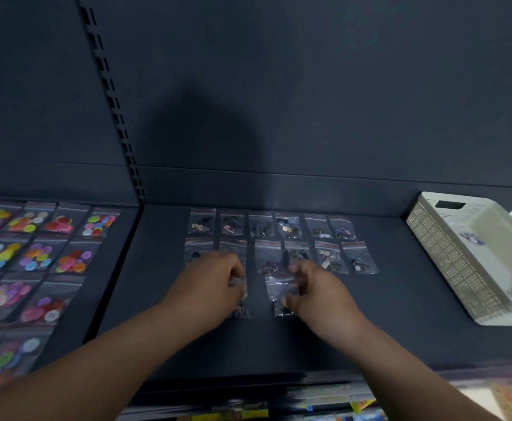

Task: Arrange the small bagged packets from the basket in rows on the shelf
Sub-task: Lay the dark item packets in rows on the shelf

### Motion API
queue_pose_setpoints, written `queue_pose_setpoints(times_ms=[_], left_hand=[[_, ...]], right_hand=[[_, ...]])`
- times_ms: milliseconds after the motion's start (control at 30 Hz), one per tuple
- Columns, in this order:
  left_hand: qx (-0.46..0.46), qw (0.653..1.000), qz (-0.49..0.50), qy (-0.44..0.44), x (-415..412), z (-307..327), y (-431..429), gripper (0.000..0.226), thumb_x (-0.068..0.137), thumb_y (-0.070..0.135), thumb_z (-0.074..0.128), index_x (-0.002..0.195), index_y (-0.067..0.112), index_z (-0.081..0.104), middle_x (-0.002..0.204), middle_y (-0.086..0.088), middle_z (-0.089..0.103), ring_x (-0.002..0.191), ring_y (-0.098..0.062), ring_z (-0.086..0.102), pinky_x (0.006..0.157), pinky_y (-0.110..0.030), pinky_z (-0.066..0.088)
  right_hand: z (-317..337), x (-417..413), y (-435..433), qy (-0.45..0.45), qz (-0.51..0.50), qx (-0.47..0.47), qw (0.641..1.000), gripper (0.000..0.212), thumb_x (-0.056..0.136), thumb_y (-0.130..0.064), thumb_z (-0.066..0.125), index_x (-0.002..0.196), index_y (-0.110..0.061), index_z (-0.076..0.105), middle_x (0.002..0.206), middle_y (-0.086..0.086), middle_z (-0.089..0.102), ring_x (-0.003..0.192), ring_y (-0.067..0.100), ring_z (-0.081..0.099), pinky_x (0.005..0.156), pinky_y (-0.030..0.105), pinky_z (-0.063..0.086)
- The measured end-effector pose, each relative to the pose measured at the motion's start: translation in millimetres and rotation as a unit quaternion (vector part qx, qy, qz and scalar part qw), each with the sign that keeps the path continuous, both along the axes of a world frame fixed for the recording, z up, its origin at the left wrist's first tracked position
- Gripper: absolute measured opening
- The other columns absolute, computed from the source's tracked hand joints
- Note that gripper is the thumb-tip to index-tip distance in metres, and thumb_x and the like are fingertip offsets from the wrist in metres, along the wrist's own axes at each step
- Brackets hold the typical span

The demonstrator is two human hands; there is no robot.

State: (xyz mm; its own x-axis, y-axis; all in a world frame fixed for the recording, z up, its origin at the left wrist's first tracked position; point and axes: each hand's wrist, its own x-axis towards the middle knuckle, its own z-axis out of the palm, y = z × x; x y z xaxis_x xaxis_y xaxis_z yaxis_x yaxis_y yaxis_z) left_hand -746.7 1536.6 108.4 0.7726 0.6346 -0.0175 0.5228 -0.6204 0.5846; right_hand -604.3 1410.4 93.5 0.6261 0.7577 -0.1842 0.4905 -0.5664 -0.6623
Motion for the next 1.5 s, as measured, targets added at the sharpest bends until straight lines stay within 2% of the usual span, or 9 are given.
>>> queue_pose_setpoints(times_ms=[67, 133, 267, 400, 633, 1033, 1167, 1333, 1500], left_hand=[[0.045, 0.999, -0.023, 0.009, -4, -4, 0, 0.010, 0.087, 0.029, 0.061, 0.096, 0.024, 0.062, 0.092, 0.011, 0.048, 0.094, -0.009, 0.050, 0.076, -0.022, 0.037], [0.069, 0.997, -0.035, 0.014, -6, -7, -1, 0.014, 0.089, 0.029, 0.058, 0.100, 0.023, 0.064, 0.096, 0.007, 0.049, 0.098, -0.011, 0.049, 0.076, -0.022, 0.036], [0.089, 0.994, -0.058, 0.029, -8, -12, -4, 0.016, 0.091, 0.030, 0.054, 0.100, 0.023, 0.066, 0.103, 0.005, 0.053, 0.100, -0.013, 0.046, 0.077, -0.022, 0.037], [0.086, 0.993, -0.074, 0.045, -8, -16, -5, 0.016, 0.090, 0.026, 0.056, 0.101, 0.024, 0.067, 0.105, 0.005, 0.053, 0.103, -0.014, 0.047, 0.082, -0.024, 0.041], [0.087, 0.991, -0.092, 0.045, -8, -17, -5, 0.015, 0.090, 0.026, 0.056, 0.100, 0.026, 0.066, 0.103, 0.006, 0.052, 0.102, -0.013, 0.047, 0.081, -0.024, 0.040], [0.102, 0.989, -0.109, -0.025, 47, 22, -16, 0.020, 0.090, 0.033, 0.056, 0.108, 0.026, 0.062, 0.098, 0.009, 0.046, 0.106, -0.012, 0.044, 0.084, -0.024, 0.036], [0.121, 0.984, -0.124, -0.041, 81, 41, -31, 0.023, 0.089, 0.033, 0.057, 0.110, 0.026, 0.062, 0.101, 0.008, 0.048, 0.106, -0.015, 0.047, 0.086, -0.026, 0.037], [0.119, 0.983, -0.134, -0.050, 139, 56, -62, 0.028, 0.087, 0.032, 0.058, 0.114, 0.025, 0.060, 0.110, 0.003, 0.053, 0.108, -0.017, 0.048, 0.091, -0.030, 0.040], [0.084, 0.985, -0.147, -0.040, 204, 56, -109, 0.036, 0.088, 0.037, 0.058, 0.122, 0.028, 0.054, 0.114, 0.006, 0.052, 0.107, -0.013, 0.048, 0.091, -0.026, 0.040]], right_hand=[[5, -1, -3, -0.131, 0.025, -0.030, 0.991, 0.048, 0.081, -0.019, 0.068, 0.125, -0.025, 0.049, 0.115, -0.003, 0.051, 0.102, 0.018, 0.057, 0.082, 0.023, 0.043], [9, -1, -4, -0.177, 0.056, -0.011, 0.983, 0.042, 0.084, -0.019, 0.065, 0.123, -0.025, 0.051, 0.113, -0.005, 0.043, 0.102, 0.017, 0.053, 0.079, 0.020, 0.038], [3, -1, -3, -0.151, 0.149, -0.025, 0.977, 0.017, 0.085, -0.017, 0.064, 0.102, -0.019, 0.063, 0.099, -0.005, 0.046, 0.089, 0.015, 0.052, 0.077, 0.023, 0.041], [-3, -4, -1, -0.133, 0.163, -0.033, 0.977, 0.018, 0.088, -0.020, 0.062, 0.106, -0.020, 0.066, 0.108, 0.000, 0.053, 0.100, 0.018, 0.055, 0.089, 0.026, 0.044], [-6, -7, 3, -0.128, 0.178, -0.024, 0.975, 0.019, 0.088, -0.021, 0.062, 0.106, -0.020, 0.066, 0.107, 0.000, 0.053, 0.101, 0.018, 0.055, 0.090, 0.028, 0.044], [35, 31, -32, -0.210, 0.121, 0.035, 0.970, 0.023, 0.087, -0.020, 0.062, 0.110, -0.021, 0.064, 0.108, -0.005, 0.054, 0.101, 0.012, 0.054, 0.080, 0.012, 0.034], [60, 62, -53, -0.223, 0.097, 0.057, 0.968, 0.019, 0.084, -0.021, 0.066, 0.104, -0.021, 0.066, 0.101, -0.005, 0.055, 0.094, 0.012, 0.055, 0.079, 0.015, 0.037], [84, 125, -94, -0.224, 0.039, 0.092, 0.970, 0.021, 0.082, -0.020, 0.069, 0.103, -0.021, 0.067, 0.099, -0.006, 0.057, 0.089, 0.010, 0.055, 0.074, 0.008, 0.035], [91, 208, -144, -0.174, -0.024, 0.098, 0.980, 0.014, 0.085, -0.025, 0.067, 0.096, -0.032, 0.063, 0.103, -0.012, 0.058, 0.090, 0.005, 0.059, 0.081, 0.025, 0.046]])
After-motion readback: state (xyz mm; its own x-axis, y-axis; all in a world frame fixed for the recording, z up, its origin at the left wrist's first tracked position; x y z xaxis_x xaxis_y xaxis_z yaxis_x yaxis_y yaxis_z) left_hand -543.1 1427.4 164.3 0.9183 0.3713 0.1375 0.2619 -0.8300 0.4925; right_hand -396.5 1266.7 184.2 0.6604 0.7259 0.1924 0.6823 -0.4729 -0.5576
